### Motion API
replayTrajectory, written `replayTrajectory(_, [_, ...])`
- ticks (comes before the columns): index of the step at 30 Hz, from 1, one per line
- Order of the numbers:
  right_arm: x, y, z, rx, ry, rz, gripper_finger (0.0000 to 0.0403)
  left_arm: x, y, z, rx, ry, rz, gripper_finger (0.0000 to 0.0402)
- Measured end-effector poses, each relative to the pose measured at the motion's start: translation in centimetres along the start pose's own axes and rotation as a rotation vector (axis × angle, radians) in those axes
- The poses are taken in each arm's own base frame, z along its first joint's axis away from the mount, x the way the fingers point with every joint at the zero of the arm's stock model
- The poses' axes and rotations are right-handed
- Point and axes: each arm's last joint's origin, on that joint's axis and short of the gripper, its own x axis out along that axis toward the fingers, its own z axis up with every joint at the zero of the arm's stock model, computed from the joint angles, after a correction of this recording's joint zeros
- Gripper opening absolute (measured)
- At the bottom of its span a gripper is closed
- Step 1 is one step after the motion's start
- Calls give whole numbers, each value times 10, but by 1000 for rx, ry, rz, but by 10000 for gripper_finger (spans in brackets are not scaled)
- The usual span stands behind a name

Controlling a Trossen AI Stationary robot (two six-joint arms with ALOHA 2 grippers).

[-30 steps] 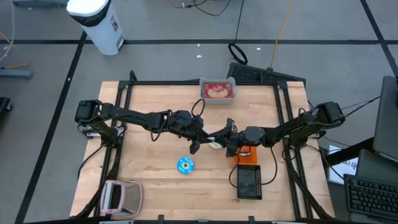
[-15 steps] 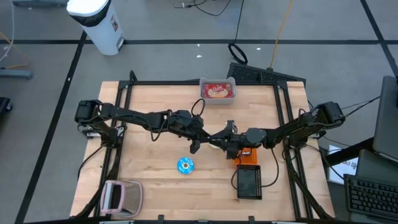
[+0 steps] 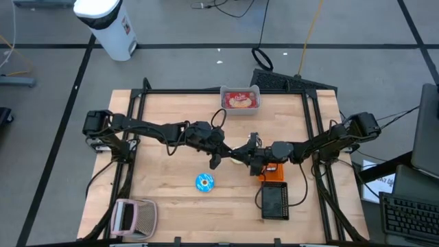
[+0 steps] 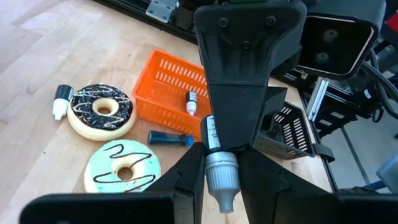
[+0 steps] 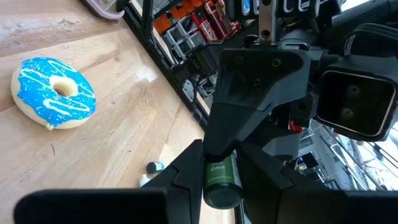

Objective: Pick & Place Food Item
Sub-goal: Put the green food coloring bottle into the orange bin

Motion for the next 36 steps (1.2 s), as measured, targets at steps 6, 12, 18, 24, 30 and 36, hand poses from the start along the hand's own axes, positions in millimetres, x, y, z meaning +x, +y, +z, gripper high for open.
replayTrajectory(6, [0, 0, -1, -1, 14, -6, 71, 0, 0, 0, 25, -7, -2, 77])
replayTrajectory(12, [0, 0, -2, 5, 35, -7, 58, 1, -1, 1, 152, -33, 33, 91])
replayTrajectory(18, [0, 1, -3, 55, 46, 3, 58, -1, -4, 4, 301, -81, 123, 144])
replayTrajectory(24, [0, 4, -4, 168, 64, 22, 57, -18, -13, 21, 388, -189, 216, 184])
replayTrajectory(30, [-14, -7, -2, 313, 182, 6, 57, -52, -22, 32, 387, -191, 264, 203])
replayTrajectory(36, [-52, -34, 7, 659, 247, 25, 57, -57, -12, 7, 341, 8, 330, 196])
